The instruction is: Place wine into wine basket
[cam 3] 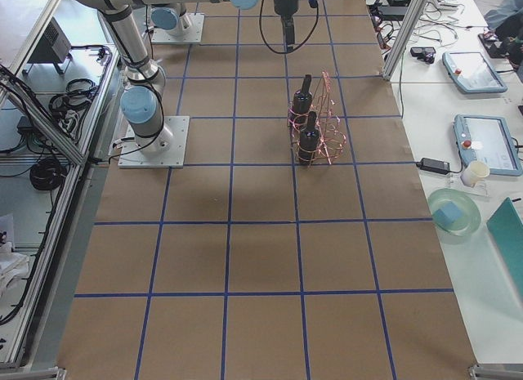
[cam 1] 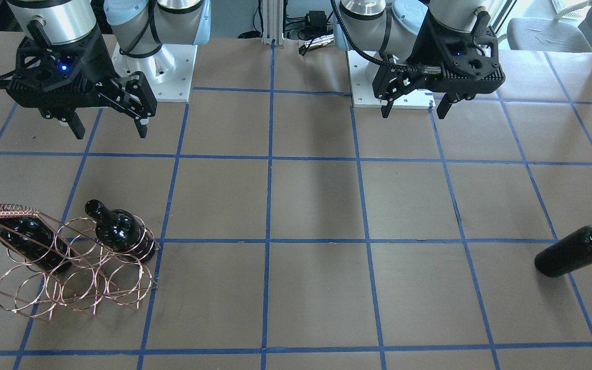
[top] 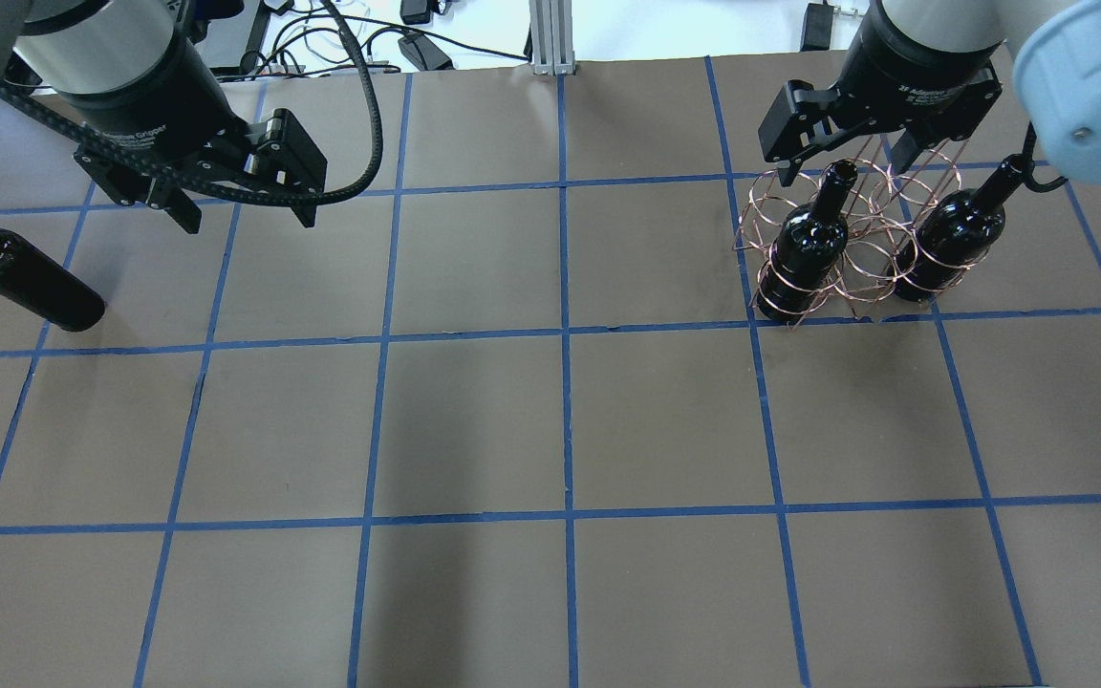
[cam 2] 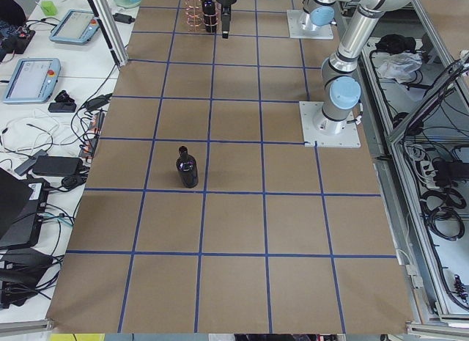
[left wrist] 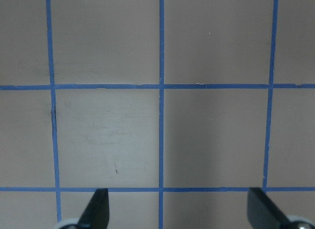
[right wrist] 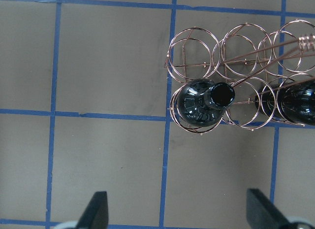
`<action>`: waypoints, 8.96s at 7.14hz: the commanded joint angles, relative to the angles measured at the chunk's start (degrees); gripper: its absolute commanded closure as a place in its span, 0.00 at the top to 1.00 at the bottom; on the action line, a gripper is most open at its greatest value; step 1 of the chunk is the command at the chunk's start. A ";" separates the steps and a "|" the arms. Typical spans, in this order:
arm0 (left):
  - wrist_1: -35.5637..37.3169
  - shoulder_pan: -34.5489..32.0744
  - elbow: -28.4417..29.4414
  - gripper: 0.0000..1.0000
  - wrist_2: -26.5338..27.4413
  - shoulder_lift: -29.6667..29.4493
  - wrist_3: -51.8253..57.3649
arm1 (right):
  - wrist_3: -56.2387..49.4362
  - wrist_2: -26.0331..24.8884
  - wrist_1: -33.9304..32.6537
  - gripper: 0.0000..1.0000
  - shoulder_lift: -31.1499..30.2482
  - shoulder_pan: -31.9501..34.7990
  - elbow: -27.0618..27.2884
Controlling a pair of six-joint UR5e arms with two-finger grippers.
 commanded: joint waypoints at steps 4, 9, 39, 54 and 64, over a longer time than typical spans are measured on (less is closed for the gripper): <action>0.81 2.47 -0.71 1.00 0.06 0.04 1.89 | 0.00 0.00 0.08 1.00 0.03 0.00 0.00; 7.66 28.38 0.87 1.00 -0.90 -5.49 34.03 | -0.09 0.00 0.16 1.00 0.03 0.00 0.00; 13.66 39.58 9.75 0.00 -1.26 -25.19 41.29 | -2.99 0.18 0.43 1.00 -0.06 0.00 0.00; 12.42 -4.44 -17.11 0.00 -3.55 3.89 -13.54 | -3.43 0.35 0.43 1.00 0.03 0.00 0.00; 11.28 -5.77 -24.08 0.00 -0.12 4.70 -13.38 | -2.73 0.26 0.78 1.00 -0.06 0.00 0.00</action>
